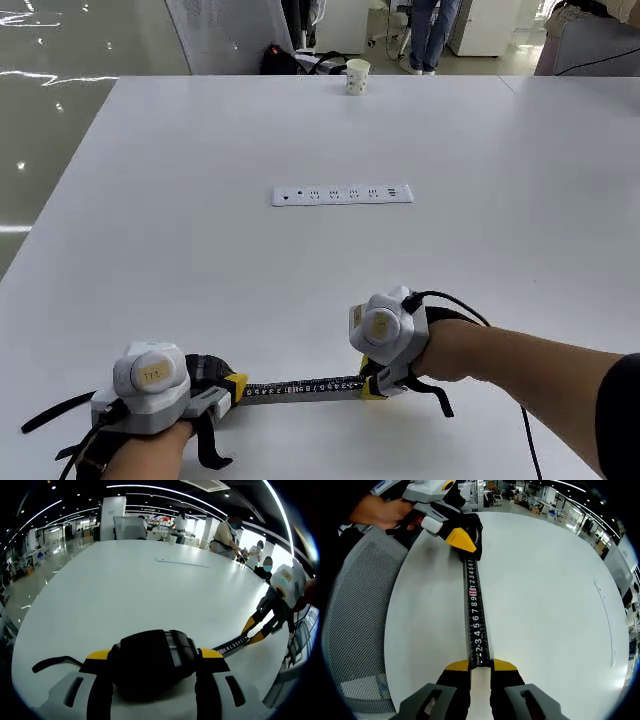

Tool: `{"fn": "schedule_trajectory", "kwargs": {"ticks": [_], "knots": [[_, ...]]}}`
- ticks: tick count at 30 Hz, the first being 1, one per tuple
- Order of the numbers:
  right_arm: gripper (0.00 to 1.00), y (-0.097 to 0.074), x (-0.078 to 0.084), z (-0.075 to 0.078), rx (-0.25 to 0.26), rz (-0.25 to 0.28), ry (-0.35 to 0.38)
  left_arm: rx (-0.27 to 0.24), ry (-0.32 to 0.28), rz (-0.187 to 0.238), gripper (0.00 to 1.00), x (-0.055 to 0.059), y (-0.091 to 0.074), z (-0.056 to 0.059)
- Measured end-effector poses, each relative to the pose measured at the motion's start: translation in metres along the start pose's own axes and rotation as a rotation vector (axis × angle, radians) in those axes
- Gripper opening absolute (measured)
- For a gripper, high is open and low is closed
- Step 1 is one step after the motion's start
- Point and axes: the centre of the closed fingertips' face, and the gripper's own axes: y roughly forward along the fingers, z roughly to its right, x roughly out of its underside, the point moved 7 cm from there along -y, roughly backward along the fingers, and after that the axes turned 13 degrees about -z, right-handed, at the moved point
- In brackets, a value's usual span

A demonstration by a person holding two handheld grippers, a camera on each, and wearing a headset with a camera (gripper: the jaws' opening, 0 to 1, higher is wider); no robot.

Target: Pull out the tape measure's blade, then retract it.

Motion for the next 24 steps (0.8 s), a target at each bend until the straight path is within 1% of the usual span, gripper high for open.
{"fn": "schedule_trajectory", "kwargs": {"ticks": [3,7,14,16,17,18,20,22,24], "knots": [[0.1,0.0,-0.002,-0.001,-0.002,0.008,0.0,0.0,0.0,-0.001,0.62,0.0,0.0,0.0],[0.11,0.001,-0.005,-0.001,-0.003,0.02,0.022,0.001,0.0,-0.001,0.62,0.0,0.0,0.0],[0.1,0.002,-0.01,-0.003,0.005,0.034,0.019,0.002,-0.001,-0.006,0.62,0.0,-0.001,0.0],[0.1,0.002,-0.011,-0.003,0.001,0.046,0.03,0.0,0.002,-0.004,0.62,0.0,-0.001,0.0],[0.1,0.002,-0.011,-0.003,-0.004,0.063,0.047,0.0,0.002,-0.002,0.62,0.0,-0.001,0.0],[0.1,0.003,-0.012,-0.003,0.0,0.07,0.049,0.0,0.002,-0.002,0.62,0.001,-0.001,0.0],[0.1,0.004,-0.013,-0.005,0.007,0.081,0.034,0.002,0.002,-0.006,0.62,0.0,0.0,0.0],[0.1,0.003,-0.017,-0.005,0.002,0.082,0.04,0.003,0.003,-0.005,0.62,0.0,0.0,0.0],[0.1,0.004,-0.021,-0.005,0.003,0.084,0.025,0.001,0.002,0.0,0.62,0.001,0.0,0.0]]}}
